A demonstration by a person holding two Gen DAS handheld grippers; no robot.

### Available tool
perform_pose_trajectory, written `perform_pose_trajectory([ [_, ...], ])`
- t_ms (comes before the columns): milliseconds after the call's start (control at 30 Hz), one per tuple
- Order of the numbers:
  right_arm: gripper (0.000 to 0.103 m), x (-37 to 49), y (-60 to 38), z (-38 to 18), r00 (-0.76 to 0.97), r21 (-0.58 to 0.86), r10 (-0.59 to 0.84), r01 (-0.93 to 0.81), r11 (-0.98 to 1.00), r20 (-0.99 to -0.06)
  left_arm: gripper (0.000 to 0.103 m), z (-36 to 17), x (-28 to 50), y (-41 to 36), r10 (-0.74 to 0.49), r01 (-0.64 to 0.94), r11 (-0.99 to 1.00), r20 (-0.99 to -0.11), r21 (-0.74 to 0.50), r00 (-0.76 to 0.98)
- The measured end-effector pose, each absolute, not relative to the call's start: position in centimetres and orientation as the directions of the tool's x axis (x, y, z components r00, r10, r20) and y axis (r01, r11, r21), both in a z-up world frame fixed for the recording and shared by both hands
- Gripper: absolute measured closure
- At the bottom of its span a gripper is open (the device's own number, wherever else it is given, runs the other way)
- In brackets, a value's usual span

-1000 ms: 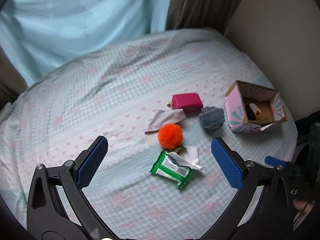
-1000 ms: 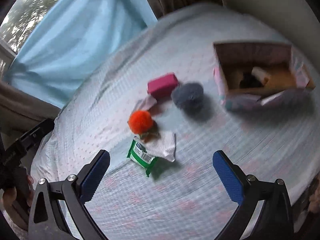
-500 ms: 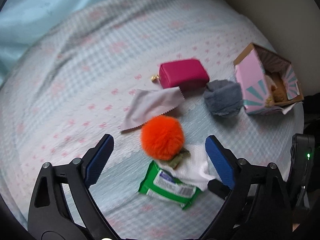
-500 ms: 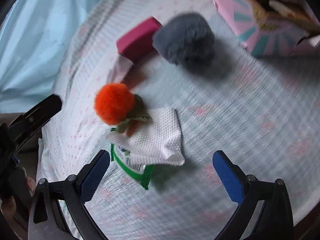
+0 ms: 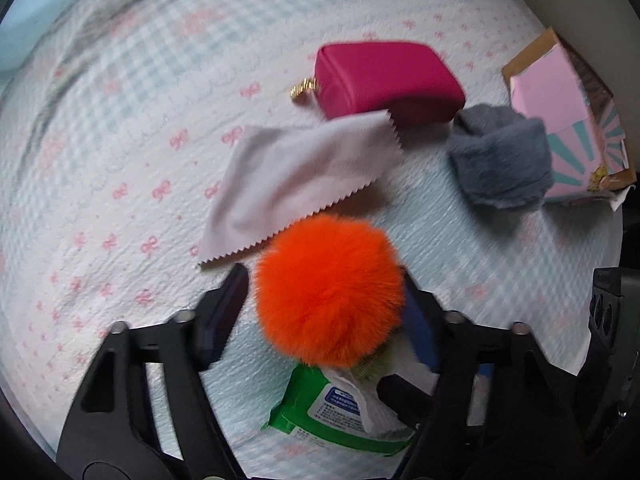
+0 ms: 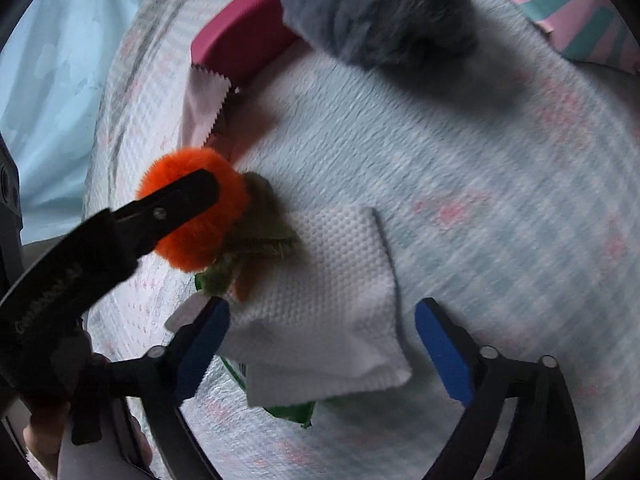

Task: Organize soft objects
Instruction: 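Grasp the orange pompom with the left tool while the right tool grasps the white tissue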

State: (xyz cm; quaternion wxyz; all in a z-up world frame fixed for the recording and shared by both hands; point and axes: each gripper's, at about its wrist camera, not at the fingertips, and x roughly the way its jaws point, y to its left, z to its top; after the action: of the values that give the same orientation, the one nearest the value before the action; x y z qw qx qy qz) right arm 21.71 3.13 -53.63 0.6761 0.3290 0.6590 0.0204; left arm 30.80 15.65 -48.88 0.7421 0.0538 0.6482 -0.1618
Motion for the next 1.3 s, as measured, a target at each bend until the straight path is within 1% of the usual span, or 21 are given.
perform_pose_trajectory([
  [33, 0.020, 21.9, 3.4, -53.8, 0.122, 0.459, 0.450, 0.399, 0.794, -0.885, 0.057, -49.3, 30.8, 15.6, -0.170, 0.312, 0.941, -0.981, -0.133, 0.096],
  [67, 0.021, 21.9, 3.5, -53.7, 0.118, 0.451, 0.442, 0.393, 0.802, -0.889, 0.061, -49.7, 30.8, 15.6, -0.171, 0.314, 0.940, -0.982, -0.137, 0.084],
  [100, 0.026, 22.0, 3.6, -53.7, 0.113, 0.438, 0.429, 0.382, 0.814, -0.896, 0.063, -49.9, 30.7, 15.6, -0.168, 0.314, 0.940, -0.982, -0.136, 0.080],
  [133, 0.029, 22.2, 3.8, -53.7, 0.107, 0.427, 0.419, 0.376, 0.823, -0.902, 0.065, -50.1, 30.8, 15.6, -0.166, 0.315, 0.940, -0.983, -0.133, 0.079],
  [200, 0.037, 22.5, 4.2, -53.9, 0.093, 0.405, 0.400, 0.358, 0.841, -0.912, 0.066, -50.3, 30.9, 15.7, -0.166, 0.316, 0.939, -0.983, -0.133, 0.079],
  [233, 0.039, 22.6, 4.2, -53.9, 0.088, 0.397, 0.392, 0.351, 0.848, -0.916, 0.067, -50.3, 30.9, 15.8, -0.165, 0.317, 0.939, -0.983, -0.131, 0.081],
  [300, 0.049, 22.6, 4.3, -53.8, 0.081, 0.381, 0.377, 0.339, 0.860, -0.923, 0.067, -50.3, 30.9, 15.8, -0.160, 0.323, 0.938, -0.983, -0.124, 0.086],
  [333, 0.051, 22.7, 4.4, -53.8, 0.076, 0.372, 0.369, 0.334, 0.866, -0.927, 0.067, -50.3, 30.9, 15.7, -0.156, 0.325, 0.938, -0.984, -0.120, 0.088],
  [400, 0.064, 22.5, 4.2, -53.7, 0.070, 0.371, 0.369, 0.323, 0.871, -0.927, 0.068, -50.2, 30.9, 15.5, -0.151, 0.329, 0.938, -0.984, -0.113, 0.091],
  [500, 0.076, 22.4, 4.2, -53.6, 0.065, 0.388, 0.388, 0.313, 0.867, -0.920, 0.068, -49.9, 30.5, 15.1, -0.149, 0.326, 0.939, -0.984, -0.109, 0.099],
  [600, 0.082, 22.4, 4.3, -53.2, 0.077, 0.399, 0.395, 0.302, 0.866, -0.915, 0.068, -48.9, 30.1, 15.4, -0.152, 0.314, 0.943, -0.982, -0.109, 0.114],
  [667, 0.084, 22.1, 4.0, -52.7, 0.089, 0.406, 0.399, 0.295, 0.865, -0.913, 0.068, -48.2, 30.1, 15.6, -0.153, 0.307, 0.945, -0.980, -0.108, 0.126],
  [900, 0.085, 21.7, 3.1, -50.1, 0.150, 0.424, 0.397, 0.283, 0.860, -0.906, 0.068, -44.4, 29.4, 16.7, -0.165, 0.273, 0.956, -0.968, -0.110, 0.190],
  [1100, 0.085, 20.6, 2.0, -46.7, 0.213, 0.439, 0.392, 0.264, 0.859, -0.895, 0.068, -39.4, 27.4, 16.8, -0.176, 0.253, 0.962, -0.948, -0.107, 0.266],
  [1300, 0.085, 17.9, 0.0, -41.4, 0.294, 0.447, 0.380, 0.208, 0.870, -0.877, 0.068, -33.0, 24.4, 16.2, -0.181, 0.242, 0.965, -0.915, -0.096, 0.360],
])
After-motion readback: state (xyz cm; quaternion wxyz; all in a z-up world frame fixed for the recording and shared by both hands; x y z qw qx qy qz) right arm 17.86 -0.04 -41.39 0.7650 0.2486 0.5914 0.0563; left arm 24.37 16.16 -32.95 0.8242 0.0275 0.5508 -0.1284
